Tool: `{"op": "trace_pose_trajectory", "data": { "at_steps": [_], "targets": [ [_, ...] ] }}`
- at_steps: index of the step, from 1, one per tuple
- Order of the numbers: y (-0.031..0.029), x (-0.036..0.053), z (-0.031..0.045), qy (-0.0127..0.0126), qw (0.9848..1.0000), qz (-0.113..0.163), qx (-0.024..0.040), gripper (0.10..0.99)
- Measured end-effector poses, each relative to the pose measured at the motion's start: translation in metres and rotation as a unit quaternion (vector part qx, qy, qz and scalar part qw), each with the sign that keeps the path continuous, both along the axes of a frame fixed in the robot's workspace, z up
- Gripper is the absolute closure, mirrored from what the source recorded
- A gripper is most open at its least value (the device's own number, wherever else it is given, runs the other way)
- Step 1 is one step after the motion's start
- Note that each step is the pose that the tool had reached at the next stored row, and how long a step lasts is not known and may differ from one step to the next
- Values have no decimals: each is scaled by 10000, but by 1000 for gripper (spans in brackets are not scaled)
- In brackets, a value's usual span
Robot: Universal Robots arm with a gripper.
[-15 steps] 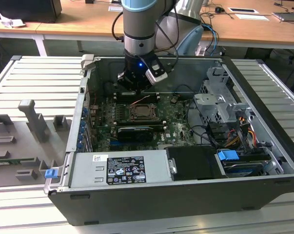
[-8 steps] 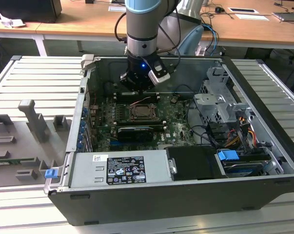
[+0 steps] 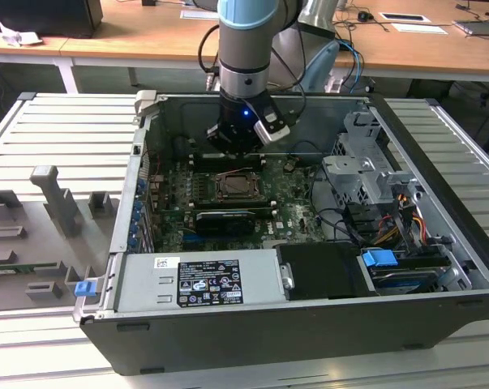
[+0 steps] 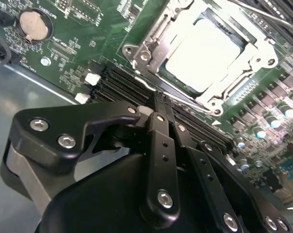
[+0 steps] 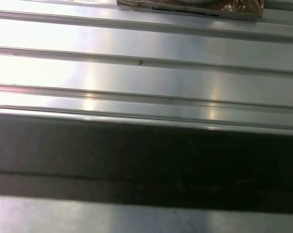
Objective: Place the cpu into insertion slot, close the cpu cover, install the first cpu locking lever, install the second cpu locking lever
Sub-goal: 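Install the first cpu locking lever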
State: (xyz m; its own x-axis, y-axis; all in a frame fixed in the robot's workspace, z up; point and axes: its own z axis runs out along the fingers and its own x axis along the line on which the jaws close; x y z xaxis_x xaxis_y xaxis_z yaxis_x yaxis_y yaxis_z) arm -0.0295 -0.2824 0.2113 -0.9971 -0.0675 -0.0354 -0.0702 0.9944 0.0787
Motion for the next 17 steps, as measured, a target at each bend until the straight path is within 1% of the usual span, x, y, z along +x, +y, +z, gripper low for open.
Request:
{"op": "trace_pose_trajectory", "data": {
  "at_steps": [3,5,14,15,16,17],
  "targets": [
    [0,28,-20,0,10000,0,0,980],
    [-4,54,-47,0,10000,0,0,980],
    [-11,63,-108,2,10000,-2,-2,980],
    [-11,63,-110,2,10000,-2,2,980],
    [-11,64,-112,2,10000,-1,24,980],
    [-10,65,-114,0,10000,-1,60,980]
  ]
}}
